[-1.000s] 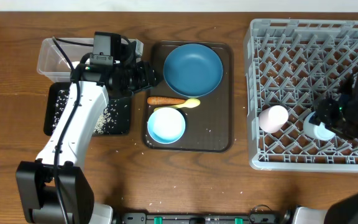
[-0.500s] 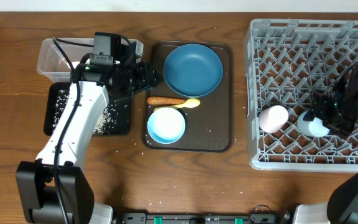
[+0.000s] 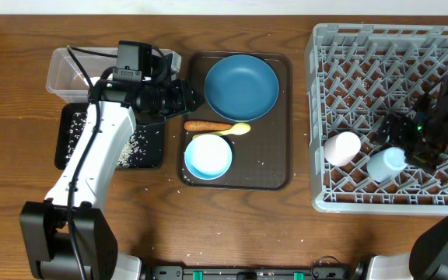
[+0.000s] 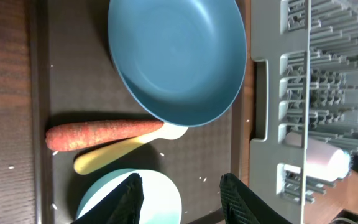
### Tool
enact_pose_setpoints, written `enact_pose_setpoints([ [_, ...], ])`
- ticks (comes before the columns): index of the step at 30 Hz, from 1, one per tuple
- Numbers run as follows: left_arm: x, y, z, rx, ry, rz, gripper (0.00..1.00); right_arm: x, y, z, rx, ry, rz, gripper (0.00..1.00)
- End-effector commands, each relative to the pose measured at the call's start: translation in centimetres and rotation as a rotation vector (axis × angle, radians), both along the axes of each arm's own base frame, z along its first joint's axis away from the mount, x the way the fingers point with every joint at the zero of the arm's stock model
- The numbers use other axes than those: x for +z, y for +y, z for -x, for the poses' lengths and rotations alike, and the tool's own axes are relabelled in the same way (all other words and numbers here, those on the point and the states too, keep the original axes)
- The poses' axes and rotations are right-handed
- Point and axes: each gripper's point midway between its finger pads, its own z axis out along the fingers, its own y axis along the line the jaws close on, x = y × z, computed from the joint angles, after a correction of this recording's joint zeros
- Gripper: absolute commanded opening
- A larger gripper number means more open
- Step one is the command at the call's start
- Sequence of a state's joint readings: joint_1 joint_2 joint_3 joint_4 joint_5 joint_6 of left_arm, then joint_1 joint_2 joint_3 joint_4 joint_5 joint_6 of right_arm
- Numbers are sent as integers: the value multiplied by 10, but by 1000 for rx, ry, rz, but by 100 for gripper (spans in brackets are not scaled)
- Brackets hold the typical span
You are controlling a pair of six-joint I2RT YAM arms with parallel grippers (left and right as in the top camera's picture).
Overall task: Sort waste into correct bins and load items into the dishwasher rack
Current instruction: 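Reach the right gripper to the light-blue bowl and grasp its rim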
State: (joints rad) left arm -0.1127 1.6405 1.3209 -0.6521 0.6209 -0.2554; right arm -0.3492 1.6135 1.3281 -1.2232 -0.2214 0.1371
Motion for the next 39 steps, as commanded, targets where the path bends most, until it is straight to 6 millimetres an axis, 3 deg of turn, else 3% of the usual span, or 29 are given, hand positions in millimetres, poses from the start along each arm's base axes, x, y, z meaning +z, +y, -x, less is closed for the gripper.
enact_pose_setpoints([
  [1, -1, 1, 4, -76, -45, -49, 43, 43, 16, -21, 71, -166, -21, 94],
  [5, -10, -4, 19, -129, -10, -108, 44, 92, 43, -32, 167, -325, 19, 93],
  [10, -31, 20, 30, -40, 82, -299, 44, 140, 108, -46, 297, -535, 9, 90],
  [12, -35, 34, 33, 28, 114, -363, 43, 147, 137, -52, 333, -574, -4, 88],
  [16, -25, 54, 32, 118, 101, -428, 43, 139, 184, -61, 369, -586, -11, 85],
  [20, 0, 78, 30, 229, 24, -491, 43, 115, 239, -69, 430, -559, -28, 79],
  [23, 18, 96, 30, 300, -25, -522, 44, 87, 267, -73, 444, -507, -10, 77],
  [28, 28, 115, 33, 357, -41, -541, 45, 35, 315, -73, 489, -420, -18, 70],
  [34, 25, 124, 34, 376, -18, -547, 50, -30, 348, -66, 539, -312, 11, 60],
  [39, 25, 125, 34, 381, -16, -547, 53, -79, 361, -56, 549, -214, 31, 52],
])
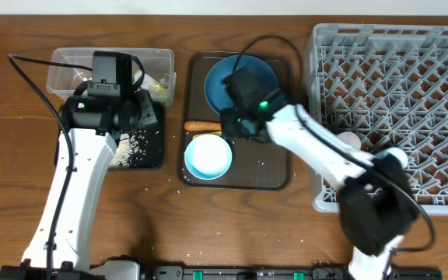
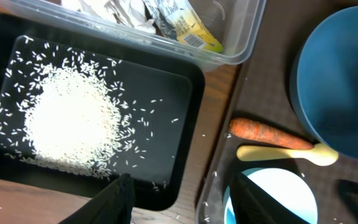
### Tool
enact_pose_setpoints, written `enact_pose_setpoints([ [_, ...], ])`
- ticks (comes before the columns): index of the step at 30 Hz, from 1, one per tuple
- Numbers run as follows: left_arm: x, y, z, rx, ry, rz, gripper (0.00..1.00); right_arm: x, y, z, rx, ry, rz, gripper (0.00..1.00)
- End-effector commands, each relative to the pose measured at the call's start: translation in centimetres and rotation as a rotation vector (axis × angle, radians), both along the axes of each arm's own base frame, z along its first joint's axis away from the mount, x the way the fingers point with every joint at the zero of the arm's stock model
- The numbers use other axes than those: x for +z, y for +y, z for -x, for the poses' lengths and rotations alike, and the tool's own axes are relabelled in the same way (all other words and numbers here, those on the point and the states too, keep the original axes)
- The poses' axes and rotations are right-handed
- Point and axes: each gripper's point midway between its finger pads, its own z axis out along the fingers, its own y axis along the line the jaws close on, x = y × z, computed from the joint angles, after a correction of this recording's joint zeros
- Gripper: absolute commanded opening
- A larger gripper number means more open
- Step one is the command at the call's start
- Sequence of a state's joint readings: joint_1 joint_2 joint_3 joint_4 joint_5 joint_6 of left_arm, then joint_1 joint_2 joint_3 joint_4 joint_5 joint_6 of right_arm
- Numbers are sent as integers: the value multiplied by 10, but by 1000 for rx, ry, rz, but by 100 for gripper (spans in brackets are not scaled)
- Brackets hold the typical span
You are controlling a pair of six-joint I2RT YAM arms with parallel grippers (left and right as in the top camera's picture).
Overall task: Sort waste into correct bins and load items into the dishwasher rack
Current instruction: 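Reach the right gripper to the light-blue bowl and grasp its rim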
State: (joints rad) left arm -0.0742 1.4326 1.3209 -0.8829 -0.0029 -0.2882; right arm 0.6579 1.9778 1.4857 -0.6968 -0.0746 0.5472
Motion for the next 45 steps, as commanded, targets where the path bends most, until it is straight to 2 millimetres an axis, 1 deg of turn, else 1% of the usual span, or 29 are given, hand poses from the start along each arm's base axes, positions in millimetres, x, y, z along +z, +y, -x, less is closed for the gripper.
enact_pose_setpoints([
  [1, 0, 5, -1, 15, 2, -15, 53, -26, 5, 9, -20, 51, 33, 50],
  [4, 0, 5, -1, 15, 2, -15, 54, -38, 9, 15, -5, 73, 44, 43],
  [7, 0, 5, -1, 15, 2, -14, 55, -43, 10, 17, -1, 80, 50, 34],
  [8, 0, 5, -1, 15, 2, -14, 59, -43, 10, 16, -1, 79, 50, 32],
  [9, 0, 5, -1, 15, 2, -14, 60, -43, 10, 16, -1, 78, 49, 30],
  [13, 0, 5, -1, 15, 2, -14, 61, -43, 11, 16, 0, 78, 48, 31],
  [15, 0, 5, -1, 15, 2, -14, 62, -42, 12, 16, 4, 80, 39, 35],
  [17, 0, 5, -1, 15, 2, -14, 64, -38, 22, 18, 60, 80, -3, 44],
  [18, 0, 5, -1, 15, 2, -15, 65, -34, 30, 18, 95, 77, -34, 50],
  [20, 0, 5, -1, 15, 2, -15, 66, -25, 37, 16, 123, 63, -65, 59],
  [22, 0, 5, -1, 15, 2, -15, 67, -13, 39, 11, 136, 36, -78, 64],
  [24, 0, 5, -1, 15, 1, -15, 69, 2, 38, 5, 156, 1, -88, 69],
  [25, 0, 5, -1, 15, 1, -15, 70, 8, 38, 3, 165, -12, -91, 69],
  [27, 0, 5, -1, 15, 1, -15, 71, 11, 36, 2, 191, -24, -85, 69],
  [29, 0, 5, -1, 15, 1, -15, 71, 7, 36, 8, 203, -7, -74, 64],
  [31, 0, 5, -1, 15, 2, -15, 71, 0, 38, 15, 218, 14, -59, 63],
  [34, 0, 5, -1, 15, 2, -15, 71, -12, 42, 27, 239, 49, -35, 59],
  [38, 0, 5, -1, 15, 2, -14, 71, -30, 43, 43, 248, 106, 3, 56],
  [39, 0, 5, -1, 15, 2, -14, 71, -36, 44, 47, 249, 121, 13, 54],
  [41, 0, 5, -1, 15, 2, -14, 71, -38, 46, 51, 253, 129, 17, 49],
  [43, 0, 5, -1, 15, 2, -14, 83, -39, 46, 51, 249, 131, 17, 42],
  [45, 0, 5, -1, 15, 1, -14, 84, -39, 46, 51, 242, 134, 17, 30],
])
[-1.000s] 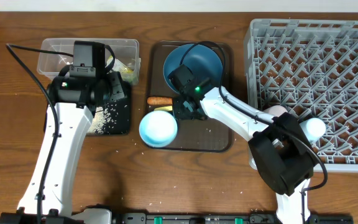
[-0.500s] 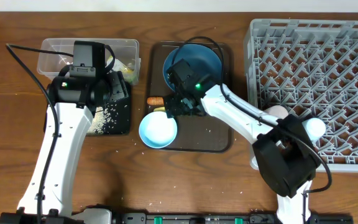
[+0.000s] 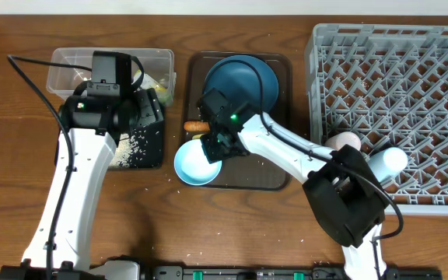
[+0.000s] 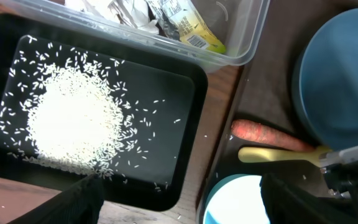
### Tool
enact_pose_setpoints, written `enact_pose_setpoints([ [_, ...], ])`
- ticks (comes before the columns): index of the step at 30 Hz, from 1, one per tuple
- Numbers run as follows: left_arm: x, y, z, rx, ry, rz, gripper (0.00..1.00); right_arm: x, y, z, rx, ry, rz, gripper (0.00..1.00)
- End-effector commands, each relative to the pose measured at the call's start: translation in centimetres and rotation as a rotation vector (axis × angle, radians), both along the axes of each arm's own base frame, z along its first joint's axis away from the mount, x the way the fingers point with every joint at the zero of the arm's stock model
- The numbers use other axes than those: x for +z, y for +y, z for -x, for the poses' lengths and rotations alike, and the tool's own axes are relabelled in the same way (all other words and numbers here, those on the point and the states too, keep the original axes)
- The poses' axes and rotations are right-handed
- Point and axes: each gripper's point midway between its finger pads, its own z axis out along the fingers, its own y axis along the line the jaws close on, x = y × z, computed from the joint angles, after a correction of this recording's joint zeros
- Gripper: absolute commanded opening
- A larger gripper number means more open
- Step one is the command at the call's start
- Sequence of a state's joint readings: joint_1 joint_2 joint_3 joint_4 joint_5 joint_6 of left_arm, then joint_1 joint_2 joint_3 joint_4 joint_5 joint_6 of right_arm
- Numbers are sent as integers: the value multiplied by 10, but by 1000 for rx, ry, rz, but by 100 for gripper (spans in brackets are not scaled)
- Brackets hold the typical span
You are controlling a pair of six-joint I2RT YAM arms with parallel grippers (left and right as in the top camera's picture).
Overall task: Sort waste into correct bins and load items into the dishwasher rack
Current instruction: 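Reach the right gripper to the light-blue bowl and grasp its rim, then carry the light-blue bowl right and set it in the rack's back row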
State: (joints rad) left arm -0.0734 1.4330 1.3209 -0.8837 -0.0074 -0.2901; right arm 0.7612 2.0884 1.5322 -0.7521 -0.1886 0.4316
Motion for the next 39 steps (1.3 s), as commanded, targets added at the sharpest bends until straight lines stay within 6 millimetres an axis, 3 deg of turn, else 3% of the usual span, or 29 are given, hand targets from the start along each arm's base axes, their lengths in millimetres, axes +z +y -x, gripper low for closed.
enact_pose_setpoints([
  [1, 0, 4, -1, 10, 0, -11, 84, -4, 1, 1, -6, 10, 7, 24],
  [4, 0, 4, -1, 10, 0, -11, 89, -4, 0, 1, -8, 11, 10, 1],
  [9, 0, 4, -1, 10, 1, -11, 90, 3, -11, -10, -62, -6, 19, 1],
  [12, 0, 4, -1, 10, 0, -11, 90, 27, -24, -21, -76, -60, 18, 1],
  [14, 0, 4, -1, 10, 1, -11, 91, 57, -37, -30, -92, -117, 10, 1],
  [18, 0, 4, -1, 10, 1, -11, 91, 126, -92, -60, -223, -333, 78, 1],
  [25, 0, 4, -1, 10, 0, -11, 92, 254, -249, -108, -649, -834, 385, 1],
  [28, 0, 4, -1, 10, 0, -11, 97, 296, -291, -128, -745, -1011, 509, 1],
  [30, 0, 4, -1, 10, 1, -11, 97, 314, -310, -141, -766, -1092, 586, 1],
  [33, 0, 4, -1, 10, 1, -11, 97, 326, -333, -158, -779, -1154, 705, 1],
  [36, 0, 4, -1, 10, 1, -11, 98, 321, -350, -175, -725, -1155, 845, 1],
  [39, 0, 4, -1, 10, 1, -11, 98, 302, -361, -193, -614, -1105, 986, 1],
])
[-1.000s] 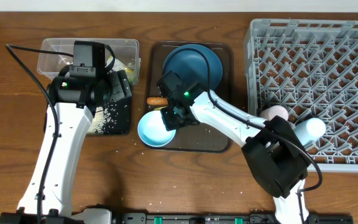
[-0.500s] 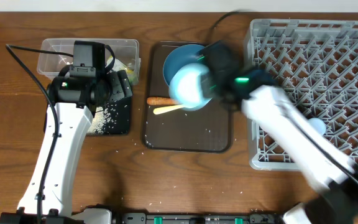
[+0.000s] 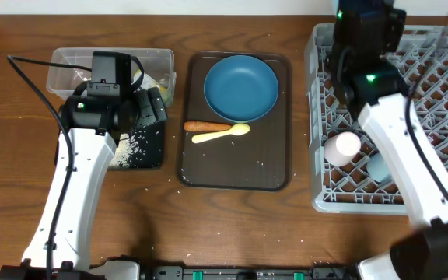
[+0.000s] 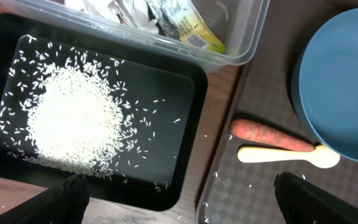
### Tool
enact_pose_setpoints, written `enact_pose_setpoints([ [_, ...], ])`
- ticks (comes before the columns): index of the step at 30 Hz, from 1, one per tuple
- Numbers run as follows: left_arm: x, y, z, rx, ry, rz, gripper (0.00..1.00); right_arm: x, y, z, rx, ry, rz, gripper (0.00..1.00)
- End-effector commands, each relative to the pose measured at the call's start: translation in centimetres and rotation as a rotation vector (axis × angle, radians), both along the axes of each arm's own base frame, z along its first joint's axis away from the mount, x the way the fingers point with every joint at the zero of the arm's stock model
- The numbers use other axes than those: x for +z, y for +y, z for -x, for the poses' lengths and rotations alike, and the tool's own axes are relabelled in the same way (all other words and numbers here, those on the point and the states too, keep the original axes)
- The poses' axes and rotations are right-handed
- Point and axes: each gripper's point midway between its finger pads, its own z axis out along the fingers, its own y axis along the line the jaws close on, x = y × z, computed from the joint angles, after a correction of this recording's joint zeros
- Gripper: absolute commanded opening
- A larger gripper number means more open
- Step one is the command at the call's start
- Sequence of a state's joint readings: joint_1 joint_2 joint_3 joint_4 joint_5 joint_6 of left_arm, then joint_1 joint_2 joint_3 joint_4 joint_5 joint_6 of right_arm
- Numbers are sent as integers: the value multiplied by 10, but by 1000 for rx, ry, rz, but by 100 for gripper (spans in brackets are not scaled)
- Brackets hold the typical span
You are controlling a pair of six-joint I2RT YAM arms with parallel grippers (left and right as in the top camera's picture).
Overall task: Sort waste into correct bins and load items into the dishwasher rack
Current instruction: 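Carry the light-blue bowl right and set it in the rack's back row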
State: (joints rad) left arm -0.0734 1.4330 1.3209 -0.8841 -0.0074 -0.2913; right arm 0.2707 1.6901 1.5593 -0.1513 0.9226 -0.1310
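A dark blue plate (image 3: pixel 241 85) lies at the far end of the brown tray (image 3: pixel 274 167). A carrot (image 3: pixel 206 126) and a yellow spoon (image 3: pixel 220 134) lie in front of the plate, as the left wrist view shows for the carrot (image 4: pixel 269 135) and the spoon (image 4: pixel 288 155). My left gripper (image 3: pixel 152 109) hangs wide open over the gap between the black rice tray and the brown tray, with nothing between its fingers (image 4: pixel 67 199). The right arm (image 3: pixel 364 35) reaches over the rack's far left corner and its fingers are hidden. No light blue bowl shows.
The grey dishwasher rack (image 3: pixel 325 47) fills the right side. In it lie a white cup (image 3: pixel 342 146) and a pale blue cup (image 3: pixel 378 166), which the right arm partly covers. A black tray of rice (image 4: pixel 92 118) and a clear bin of wrappers (image 4: pixel 166 25) sit at the left.
The light blue bowl is gone from the brown tray's left edge. The right arm has moved from the tray to the rack's far left corner. My left gripper stands slightly wider open.
First my left gripper hung over the brown tray and the right arm was at the cups in the rack. Then the left was over the rice tray, with the right gripper at the carrot. Then the right was at the bowl, shifted left. Now the bowl is out of view.
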Motion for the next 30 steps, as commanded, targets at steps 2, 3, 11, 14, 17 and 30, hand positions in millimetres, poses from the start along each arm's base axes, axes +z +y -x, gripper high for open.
enact_pose_setpoints([
  [2, 0, 4, -1, 9, 0, -12, 98, -35, -25, -13, -95, 254, 282, 1],
  [3, 0, 4, -1, 9, 0, -12, 98, -41, -26, -16, -111, 274, 304, 1],
  [11, 0, 4, -1, 9, 0, -12, 98, -92, -27, -36, -149, 417, 420, 1],
  [14, 0, 4, -1, 9, 0, -12, 98, -108, -30, -36, -190, 450, 438, 1],
  [17, 0, 4, -1, 9, 0, -12, 98, -126, -33, -38, -210, 487, 454, 2],
  [30, 0, 4, -1, 9, 0, -12, 98, -155, -73, -36, -327, 541, 457, 1],
])
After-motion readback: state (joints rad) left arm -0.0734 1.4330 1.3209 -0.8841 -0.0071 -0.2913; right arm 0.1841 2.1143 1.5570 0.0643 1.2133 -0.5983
